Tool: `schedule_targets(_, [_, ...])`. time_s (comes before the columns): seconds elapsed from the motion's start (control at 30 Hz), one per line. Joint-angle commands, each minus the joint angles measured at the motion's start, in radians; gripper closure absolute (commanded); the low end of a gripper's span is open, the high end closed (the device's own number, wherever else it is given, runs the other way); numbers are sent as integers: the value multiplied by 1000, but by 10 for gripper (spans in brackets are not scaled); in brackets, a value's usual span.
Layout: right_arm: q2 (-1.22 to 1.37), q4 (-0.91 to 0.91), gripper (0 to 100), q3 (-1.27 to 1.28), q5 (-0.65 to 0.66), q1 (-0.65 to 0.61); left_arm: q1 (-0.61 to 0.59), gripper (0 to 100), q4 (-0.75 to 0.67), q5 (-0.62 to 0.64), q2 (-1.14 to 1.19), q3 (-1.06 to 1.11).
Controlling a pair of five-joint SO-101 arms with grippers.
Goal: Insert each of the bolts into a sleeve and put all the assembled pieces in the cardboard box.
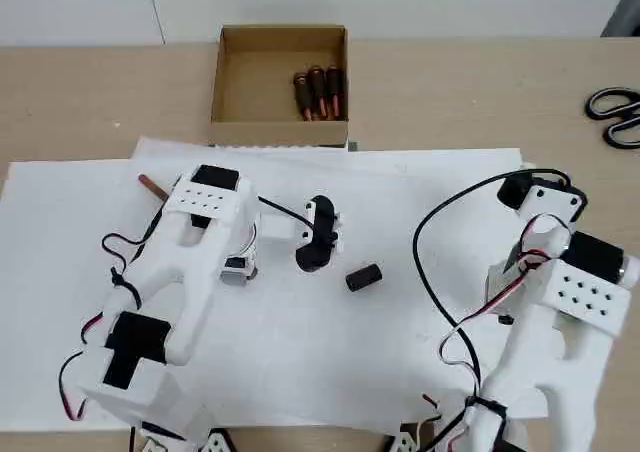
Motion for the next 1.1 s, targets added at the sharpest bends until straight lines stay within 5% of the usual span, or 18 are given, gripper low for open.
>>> schedule_targets(0.0, [-21, -18, 995, -6, 9, 5, 2, 853, 9, -224, -6, -1])
schedule_targets(0.27, [-21, -15, 995, -6, 9, 5, 2, 958, 9, -226, -15, -5])
schedule_targets(1.07, [-22, -16, 995, -6, 9, 5, -20, 842, 163, -196, -3, -159])
